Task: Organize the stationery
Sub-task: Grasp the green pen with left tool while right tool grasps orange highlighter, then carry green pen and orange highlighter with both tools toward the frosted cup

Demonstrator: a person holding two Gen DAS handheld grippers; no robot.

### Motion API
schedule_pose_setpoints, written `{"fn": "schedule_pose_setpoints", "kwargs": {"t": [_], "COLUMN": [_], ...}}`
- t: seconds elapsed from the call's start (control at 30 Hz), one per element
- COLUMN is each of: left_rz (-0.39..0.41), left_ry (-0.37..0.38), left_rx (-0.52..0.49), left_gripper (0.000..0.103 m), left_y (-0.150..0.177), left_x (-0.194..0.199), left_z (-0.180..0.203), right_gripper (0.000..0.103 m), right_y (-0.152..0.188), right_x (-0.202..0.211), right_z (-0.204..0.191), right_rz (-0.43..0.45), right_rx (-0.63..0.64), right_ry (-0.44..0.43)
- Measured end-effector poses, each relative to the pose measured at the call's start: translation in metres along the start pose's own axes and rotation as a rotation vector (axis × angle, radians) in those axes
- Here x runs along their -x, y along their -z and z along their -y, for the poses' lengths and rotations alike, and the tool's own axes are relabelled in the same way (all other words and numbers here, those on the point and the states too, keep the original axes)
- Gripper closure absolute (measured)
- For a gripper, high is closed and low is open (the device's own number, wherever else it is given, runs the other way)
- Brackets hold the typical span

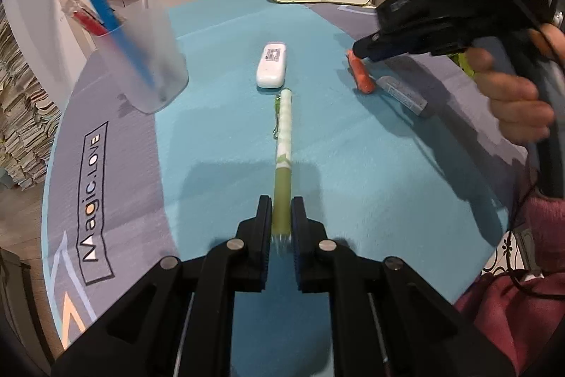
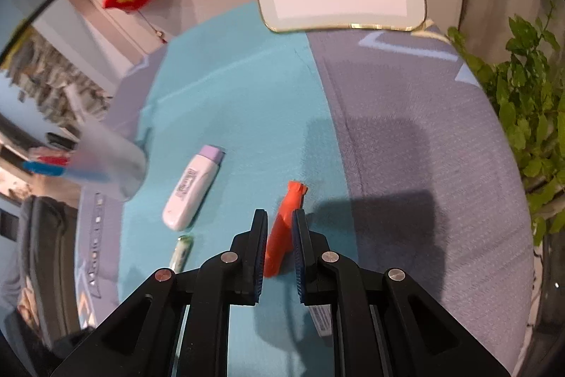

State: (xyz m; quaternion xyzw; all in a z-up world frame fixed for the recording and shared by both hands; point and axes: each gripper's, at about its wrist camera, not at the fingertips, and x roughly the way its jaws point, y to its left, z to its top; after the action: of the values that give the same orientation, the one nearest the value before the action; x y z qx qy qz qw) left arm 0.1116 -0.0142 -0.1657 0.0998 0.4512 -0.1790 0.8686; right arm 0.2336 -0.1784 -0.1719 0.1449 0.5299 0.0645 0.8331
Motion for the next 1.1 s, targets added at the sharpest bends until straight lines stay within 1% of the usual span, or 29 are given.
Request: {"fn": "schedule_pose_setpoints", "kwargs": {"t": [0.03, 0.07, 0.1, 0.13, 0.17, 0.2, 0.27, 0.33, 0.43, 0.5, 0.57, 0.6, 0.63, 0.67, 0.7, 0.77, 0.9, 1.1], "left_rz": [0.007, 0.012, 0.02, 0.024, 0.033, 0.045, 0.049, 0.033, 0.009, -0.004, -0.024, -0.011, -0.015, -0.017, -0.021, -0.029, 0.002, 0.093], "left_ry": [0.004, 0.006, 0.012, 0.015, 0.017, 0.016, 0.01, 0.003, 0.027, 0.032, 0.025, 0.022, 0.026, 0.032, 0.037, 0.04, 0.046, 0.044], "left_rx": [0.004, 0.009, 0.012, 0.013, 0.012, 0.005, -0.006, -0.003, 0.012, 0.019, 0.013, 0.013, 0.008, 0.002, 0.001, 0.004, 0.019, 0.074], "left_gripper": [0.093, 0.089, 0.081, 0.077, 0.069, 0.066, 0.066, 0.066, 0.066, 0.068, 0.067, 0.071, 0.074, 0.085, 0.092, 0.092, 0.092, 0.092], "left_y": [0.0, -0.001, -0.004, -0.006, -0.009, -0.014, -0.024, -0.035, -0.047, -0.054, -0.059, -0.061, -0.062, -0.064, -0.065, -0.067, -0.063, -0.05], "left_x": [0.001, 0.001, 0.001, 0.001, 0.0, -0.002, -0.011, -0.022, -0.037, -0.046, -0.055, -0.056, -0.058, -0.058, -0.058, -0.058, -0.045, -0.003], "left_z": [-0.001, -0.002, -0.003, -0.004, -0.004, -0.002, -0.001, -0.002, -0.003, -0.003, -0.002, -0.002, -0.002, -0.001, -0.001, -0.002, -0.003, -0.017], "right_gripper": [0.09, 0.09, 0.09, 0.09, 0.09, 0.09, 0.09, 0.09, 0.09, 0.09, 0.09, 0.09, 0.09, 0.09, 0.09, 0.09, 0.09, 0.09], "right_y": [-0.001, -0.001, -0.001, -0.001, -0.002, -0.003, -0.005, -0.007, -0.008, -0.007, -0.007, -0.008, -0.008, -0.008, -0.008, -0.008, -0.006, -0.001], "right_x": [-0.004, -0.009, -0.012, -0.014, -0.015, -0.016, -0.018, -0.021, -0.023, -0.023, -0.019, -0.015, -0.01, -0.004, 0.002, 0.012, 0.033, 0.047], "right_z": [-0.001, -0.002, -0.003, -0.005, -0.006, -0.008, -0.012, -0.017, -0.026, -0.026, -0.022, -0.021, -0.02, -0.019, -0.017, -0.016, -0.018, -0.036], "right_rz": [-0.016, -0.033, -0.041, -0.043, -0.043, -0.039, -0.044, -0.05, -0.05, -0.05, -0.045, -0.033, -0.023, -0.011, 0.003, 0.027, 0.08, 0.122], "right_rx": [-0.005, -0.008, -0.01, -0.011, -0.01, -0.005, 0.008, 0.027, 0.076, 0.086, 0.072, 0.064, 0.062, 0.062, 0.063, 0.063, 0.084, 0.138], "right_ry": [0.007, 0.019, 0.029, 0.036, 0.044, 0.053, 0.066, 0.088, 0.113, 0.093, 0.065, 0.05, 0.04, 0.031, 0.024, 0.014, -0.005, -0.02]}}
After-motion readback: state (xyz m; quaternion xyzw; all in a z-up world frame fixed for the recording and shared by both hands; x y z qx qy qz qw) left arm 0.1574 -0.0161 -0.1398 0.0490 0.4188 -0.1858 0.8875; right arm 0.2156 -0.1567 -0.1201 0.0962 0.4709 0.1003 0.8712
